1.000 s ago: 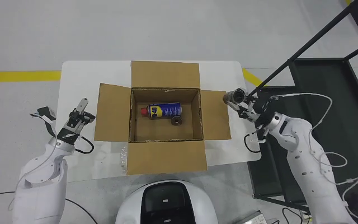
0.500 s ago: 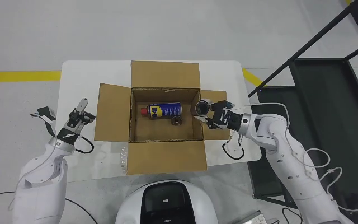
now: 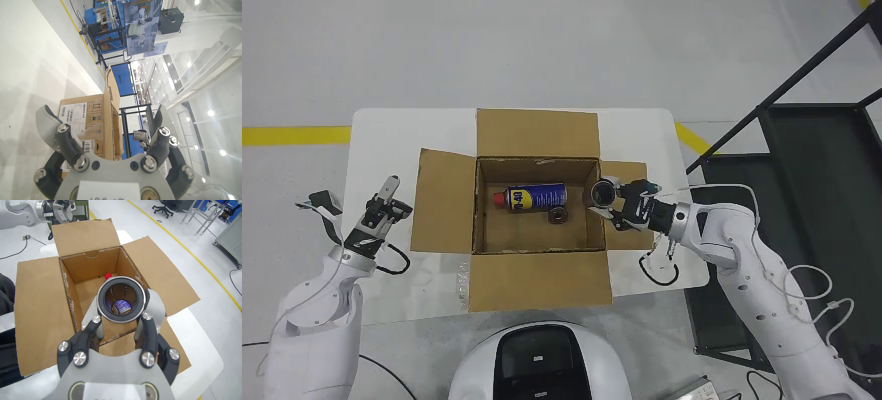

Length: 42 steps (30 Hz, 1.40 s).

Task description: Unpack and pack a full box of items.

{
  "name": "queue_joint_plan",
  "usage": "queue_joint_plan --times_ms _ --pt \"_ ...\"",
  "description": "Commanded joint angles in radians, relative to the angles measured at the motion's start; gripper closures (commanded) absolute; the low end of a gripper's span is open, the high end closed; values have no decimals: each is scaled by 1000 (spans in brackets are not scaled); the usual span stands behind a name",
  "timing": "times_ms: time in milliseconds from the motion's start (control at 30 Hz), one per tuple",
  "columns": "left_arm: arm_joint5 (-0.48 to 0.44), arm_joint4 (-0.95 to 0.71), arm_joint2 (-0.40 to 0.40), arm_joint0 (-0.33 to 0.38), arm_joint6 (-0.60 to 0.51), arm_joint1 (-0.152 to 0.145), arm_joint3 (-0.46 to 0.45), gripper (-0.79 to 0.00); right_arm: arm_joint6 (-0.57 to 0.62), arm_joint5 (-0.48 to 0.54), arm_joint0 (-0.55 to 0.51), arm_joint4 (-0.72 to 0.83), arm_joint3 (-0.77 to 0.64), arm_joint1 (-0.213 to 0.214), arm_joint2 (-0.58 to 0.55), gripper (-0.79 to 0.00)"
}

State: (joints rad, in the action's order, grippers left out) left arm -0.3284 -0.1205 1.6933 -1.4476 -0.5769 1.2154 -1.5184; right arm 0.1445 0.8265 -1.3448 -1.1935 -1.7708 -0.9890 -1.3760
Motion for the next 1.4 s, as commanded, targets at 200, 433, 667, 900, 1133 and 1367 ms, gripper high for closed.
queue_joint_plan --times_ms 200,433,667,900,1133,1367 --pt "0 0 0 0 0 0 0 -785 106 25 156 30 75 -25 167 0" --pt "0 0 0 0 0 0 0 -785 219 36 446 79 279 -103 463 0" --pt "0 0 0 0 0 0 0 -785 223 48 654 101 542 -205 694 0" --pt "0 0 0 0 0 0 0 -785 134 116 761 61 743 -293 834 0" --pt "0 0 0 0 0 0 0 -785 58 111 817 27 933 -371 914 0" --pt "0 0 0 0 0 0 0 -785 -34 99 848 -17 1066 -429 955 0"
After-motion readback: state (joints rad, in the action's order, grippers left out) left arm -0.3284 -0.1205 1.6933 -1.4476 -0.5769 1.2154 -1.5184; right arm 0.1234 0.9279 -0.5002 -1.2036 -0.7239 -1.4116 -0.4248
